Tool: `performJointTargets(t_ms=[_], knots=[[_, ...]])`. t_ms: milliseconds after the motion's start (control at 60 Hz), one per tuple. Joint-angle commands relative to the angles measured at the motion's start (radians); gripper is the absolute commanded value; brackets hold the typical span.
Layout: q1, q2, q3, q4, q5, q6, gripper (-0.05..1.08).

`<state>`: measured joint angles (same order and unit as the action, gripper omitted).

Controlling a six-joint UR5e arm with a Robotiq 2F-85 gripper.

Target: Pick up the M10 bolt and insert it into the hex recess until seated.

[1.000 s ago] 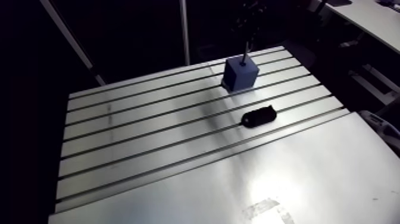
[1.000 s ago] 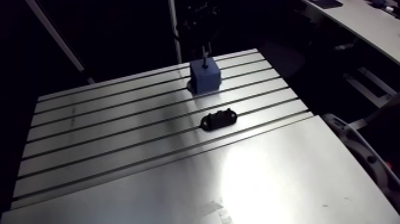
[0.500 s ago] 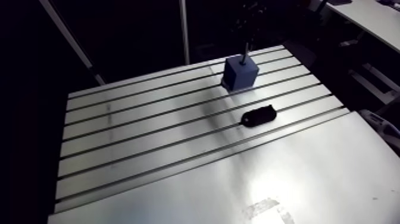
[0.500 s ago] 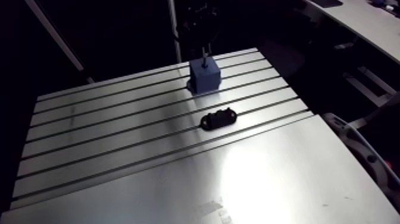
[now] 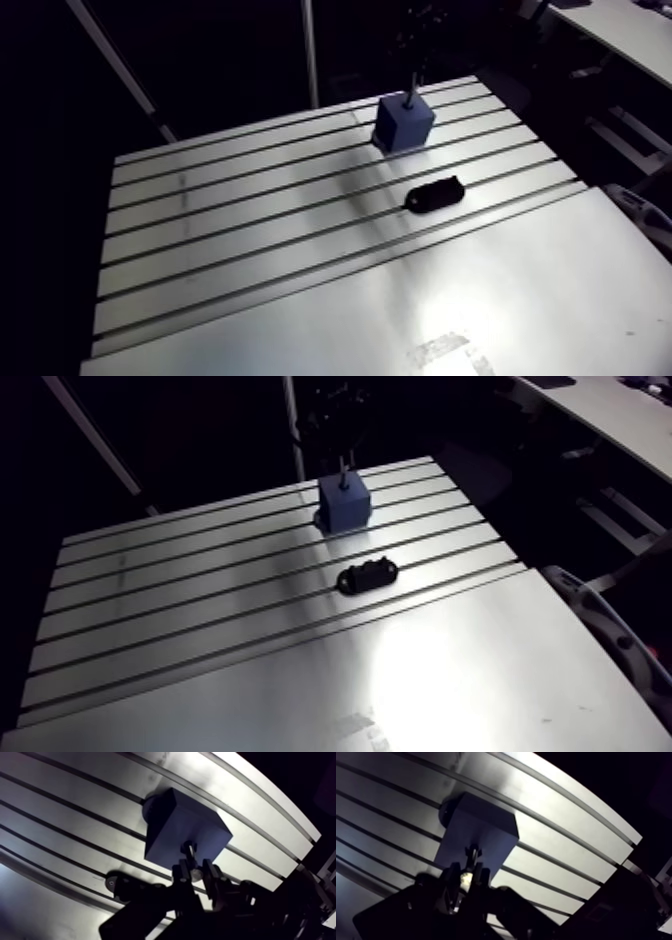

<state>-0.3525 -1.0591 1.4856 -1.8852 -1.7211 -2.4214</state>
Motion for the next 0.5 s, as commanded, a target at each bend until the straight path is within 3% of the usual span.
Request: performJointTargets(t_ms=[17, 500], knots=[[0.0, 0.0, 0.0, -0.018, 0.002, -0.006, 1.06], [0.001, 0.008, 0.002, -0.018, 0.004, -0.006, 1.06]])
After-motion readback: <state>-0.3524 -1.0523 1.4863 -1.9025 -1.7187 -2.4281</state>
